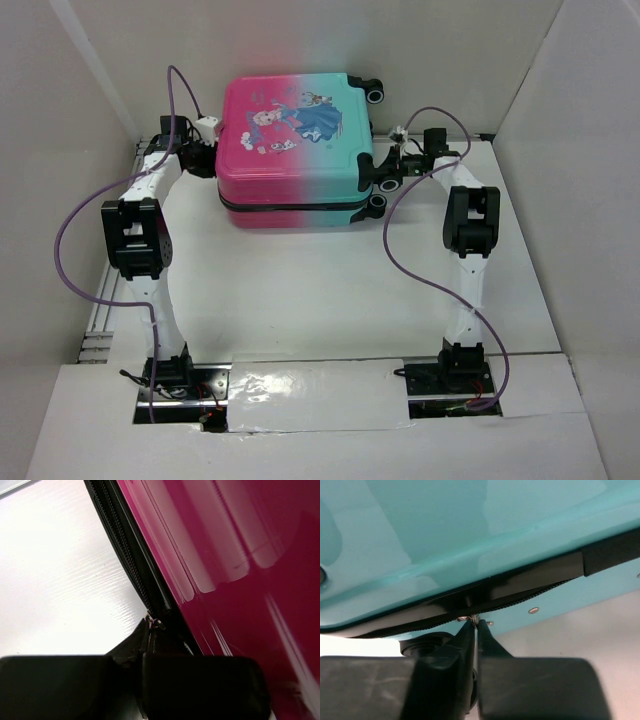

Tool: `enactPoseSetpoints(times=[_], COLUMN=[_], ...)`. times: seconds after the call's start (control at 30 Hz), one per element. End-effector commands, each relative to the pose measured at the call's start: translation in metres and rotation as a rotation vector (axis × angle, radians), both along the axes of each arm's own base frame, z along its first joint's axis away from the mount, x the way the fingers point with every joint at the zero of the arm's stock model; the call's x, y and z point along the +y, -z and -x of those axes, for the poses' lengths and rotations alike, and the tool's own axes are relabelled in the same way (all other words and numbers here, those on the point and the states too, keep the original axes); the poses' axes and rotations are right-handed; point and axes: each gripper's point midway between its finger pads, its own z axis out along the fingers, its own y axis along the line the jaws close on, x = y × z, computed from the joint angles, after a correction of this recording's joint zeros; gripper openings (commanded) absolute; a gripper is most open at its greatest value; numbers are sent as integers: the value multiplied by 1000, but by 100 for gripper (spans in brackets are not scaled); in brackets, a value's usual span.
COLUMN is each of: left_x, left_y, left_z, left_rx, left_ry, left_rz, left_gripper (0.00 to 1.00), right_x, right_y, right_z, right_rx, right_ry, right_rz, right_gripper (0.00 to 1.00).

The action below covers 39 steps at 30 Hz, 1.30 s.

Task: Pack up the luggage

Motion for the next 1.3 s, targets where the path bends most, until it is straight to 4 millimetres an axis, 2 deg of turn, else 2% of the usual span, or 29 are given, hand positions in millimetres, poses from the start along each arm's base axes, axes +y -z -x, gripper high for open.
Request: enactPoseSetpoints(times=[0.0,0.03,0.17,0.2,0.23,0.33,0.4,0.47,0.5,0.57,0.6,0.77,0.8,1.0,1.13,1.17,1.23,1.27], left_x=[-13,-13,-13,-13,-13,-12,-12,-12,-12,-10,-10,-9,-9,-9,-8,-9,-14,-14], left_y=[-12,-12,-7,-7,-1,-5,-5,-11,-11,-7,-13,-16,-16,-13,-19,-12,-16,-12], left_z=[-4,-4,-4,-4,-4,-6,-6,-6,-6,-5,-4,-3,-3,-1,-4,-2,-4,-4], left_rx=[-41,-41,-32,-32,-21,-30,-30,-44,-45,-38,-48,-47,-47,-31,-44,-25,-34,-23], left_ry=[83,83,83,83,84,83,83,90,90,90,90,83,83,84,90,90,99,100], left_rz=[-40,-40,-39,-39,-38,-39,-39,-47,-47,-59,-60,-67,-67,-65,-72,-70,-71,-70], left_gripper=[0,0,0,0,0,0,0,0,0,0,0,0,0,0,0,0,0,0], right_x=[11,11,8,7,7,8,-5,-14,-25,-32,-35,-34,-28,-20,-19,-19,-15,-16], right_y=[-14,-14,-13,-18,-21,-29,-32,-30,-33,-36,-36,-38,-39,-34,-42,-44,-47,-42], right_z=[-8,-11,-25,-26,-24,-17,-9,-1,0,6,12,19,19,12,8,7,3,1], right_rx=[-37,-29,-15,-33,-34,-59,-71,-57,-60,-77,-53,-80,-88,-102,-126,-135,-163,-149], right_ry=[-16,-1,64,71,72,49,37,23,26,-10,-12,-28,-39,-49,-59,-59,-63,-56], right_rz=[2,6,23,29,29,28,17,3,-10,-63,-79,-84,-83,-64,-78,-77,-66,-59], right_gripper=[4,0,0,0,0,0,17,45,48,51,52,56,56,66,67,67,67,67])
